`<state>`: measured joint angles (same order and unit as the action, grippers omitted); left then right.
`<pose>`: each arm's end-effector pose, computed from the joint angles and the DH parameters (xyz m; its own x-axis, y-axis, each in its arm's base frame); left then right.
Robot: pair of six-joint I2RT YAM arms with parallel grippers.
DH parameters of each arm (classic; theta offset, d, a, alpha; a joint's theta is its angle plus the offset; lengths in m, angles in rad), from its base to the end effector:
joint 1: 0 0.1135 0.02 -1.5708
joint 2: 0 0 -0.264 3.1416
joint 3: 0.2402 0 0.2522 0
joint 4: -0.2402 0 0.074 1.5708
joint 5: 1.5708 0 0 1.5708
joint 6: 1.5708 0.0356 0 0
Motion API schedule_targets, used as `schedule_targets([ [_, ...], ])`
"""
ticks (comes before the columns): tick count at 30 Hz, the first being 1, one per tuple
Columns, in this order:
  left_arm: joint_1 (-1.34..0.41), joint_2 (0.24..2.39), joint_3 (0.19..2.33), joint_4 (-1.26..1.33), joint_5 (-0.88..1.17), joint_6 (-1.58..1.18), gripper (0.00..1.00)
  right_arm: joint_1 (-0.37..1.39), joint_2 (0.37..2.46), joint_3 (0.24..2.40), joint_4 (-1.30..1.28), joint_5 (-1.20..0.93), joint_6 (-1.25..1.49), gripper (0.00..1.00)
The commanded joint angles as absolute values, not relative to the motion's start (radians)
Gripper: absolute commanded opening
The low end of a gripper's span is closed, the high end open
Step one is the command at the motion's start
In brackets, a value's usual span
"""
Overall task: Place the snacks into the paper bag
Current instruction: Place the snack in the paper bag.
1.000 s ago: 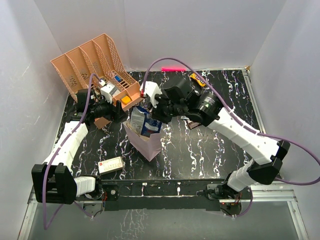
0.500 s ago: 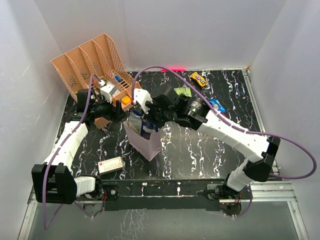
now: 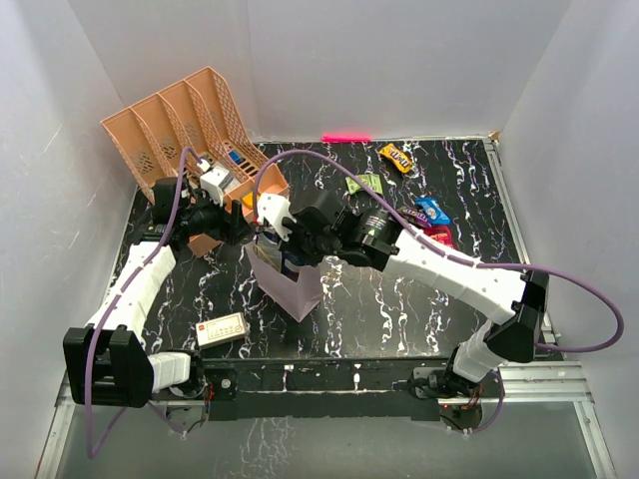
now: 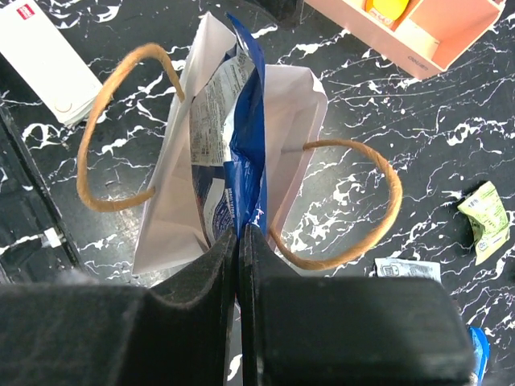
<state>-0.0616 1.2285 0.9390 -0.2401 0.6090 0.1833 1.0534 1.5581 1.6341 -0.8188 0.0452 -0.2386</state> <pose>0.2706 -0.0371 0.2976 -0.3968 0.1743 -0.9012 0.6261 0.7694 -0.1268 0.1681 0.2921 0.3818 -0.1238 -0.6948 -0.7085 -0.9067 0.3693 -0.2038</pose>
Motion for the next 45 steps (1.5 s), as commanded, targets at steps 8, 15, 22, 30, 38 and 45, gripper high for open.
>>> schedule_targets([
  [8, -0.057, 1.207, 0.974, -0.247, 0.616, 0.209, 0.72, 1.069, 1.560, 1.607, -0.713, 0.081, -0.233, 0.09],
  [15, -0.057, 1.205, 0.970, -0.248, 0.619, 0.217, 0.72, 1.070, 1.568, 1.586, -0.704, 0.070, -0.228, 0.09],
  [22, -0.058, 1.201, 0.972, -0.252, 0.624, 0.221, 0.73, 1.071, 1.571, 1.580, -0.703, 0.060, -0.227, 0.10],
  [30, -0.057, 1.197, 0.975, -0.259, 0.624, 0.232, 0.73, 1.071, 1.568, 1.595, -0.712, 0.067, -0.231, 0.14],
  [38, -0.058, 1.196, 0.981, -0.267, 0.620, 0.247, 0.73, 1.071, 1.544, 1.629, -0.727, 0.064, -0.242, 0.14],
  [45, -0.057, 1.220, 1.034, -0.290, 0.606, 0.254, 0.76, 1.061, 1.494, 1.702, -0.774, 0.035, -0.271, 0.14],
])
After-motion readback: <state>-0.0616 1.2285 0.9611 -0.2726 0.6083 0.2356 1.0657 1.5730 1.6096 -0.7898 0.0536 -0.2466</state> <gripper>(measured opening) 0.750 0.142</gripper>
